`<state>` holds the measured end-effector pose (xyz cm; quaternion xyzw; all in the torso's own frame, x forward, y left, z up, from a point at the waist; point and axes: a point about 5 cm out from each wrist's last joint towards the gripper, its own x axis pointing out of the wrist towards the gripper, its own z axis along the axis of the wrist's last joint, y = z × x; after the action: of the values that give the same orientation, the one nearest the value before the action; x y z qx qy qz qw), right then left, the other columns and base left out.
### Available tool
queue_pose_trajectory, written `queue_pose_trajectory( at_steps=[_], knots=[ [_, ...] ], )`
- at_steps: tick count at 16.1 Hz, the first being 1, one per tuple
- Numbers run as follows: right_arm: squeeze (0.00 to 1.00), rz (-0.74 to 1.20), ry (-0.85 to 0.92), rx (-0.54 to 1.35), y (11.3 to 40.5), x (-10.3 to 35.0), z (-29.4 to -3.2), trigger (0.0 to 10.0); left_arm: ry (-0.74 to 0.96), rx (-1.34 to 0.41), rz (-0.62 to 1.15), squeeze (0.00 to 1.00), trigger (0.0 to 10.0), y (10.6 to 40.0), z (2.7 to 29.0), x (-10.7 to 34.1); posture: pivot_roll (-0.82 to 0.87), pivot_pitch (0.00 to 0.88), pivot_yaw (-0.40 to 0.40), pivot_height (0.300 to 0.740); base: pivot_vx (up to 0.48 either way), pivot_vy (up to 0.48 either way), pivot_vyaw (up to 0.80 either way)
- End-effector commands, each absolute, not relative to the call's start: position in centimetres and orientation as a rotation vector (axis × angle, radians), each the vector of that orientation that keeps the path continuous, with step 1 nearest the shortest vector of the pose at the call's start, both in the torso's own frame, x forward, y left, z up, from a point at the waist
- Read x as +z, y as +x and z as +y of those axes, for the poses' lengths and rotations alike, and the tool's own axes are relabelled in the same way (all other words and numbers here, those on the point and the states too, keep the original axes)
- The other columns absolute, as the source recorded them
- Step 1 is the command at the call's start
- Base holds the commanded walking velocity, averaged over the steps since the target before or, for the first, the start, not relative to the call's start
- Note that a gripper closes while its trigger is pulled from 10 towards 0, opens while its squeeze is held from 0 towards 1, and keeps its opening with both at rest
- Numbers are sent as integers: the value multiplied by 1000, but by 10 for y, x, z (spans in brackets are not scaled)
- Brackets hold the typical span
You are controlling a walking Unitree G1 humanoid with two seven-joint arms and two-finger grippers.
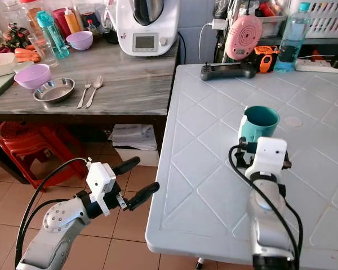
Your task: Setting the table
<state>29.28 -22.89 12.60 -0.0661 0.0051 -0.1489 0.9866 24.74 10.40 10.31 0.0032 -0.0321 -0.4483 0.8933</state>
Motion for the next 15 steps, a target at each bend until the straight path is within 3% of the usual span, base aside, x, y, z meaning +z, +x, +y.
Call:
queue_pose_trajectory(
  at_steps=[1, 15],
  knots=[
    [0, -3, -131, -282, 297, 128, -228, 0, 22, -922, -69, 0, 10000, 248, 106, 107, 13, 69, 85, 740, 0, 0, 0],
    [0, -28, -151, -267, 300, 127, -230, 0, 22, -900, -51, 0, 10000, 248, 108, 94, 14, 65, 84, 740, 0, 0, 0]
  ],
)
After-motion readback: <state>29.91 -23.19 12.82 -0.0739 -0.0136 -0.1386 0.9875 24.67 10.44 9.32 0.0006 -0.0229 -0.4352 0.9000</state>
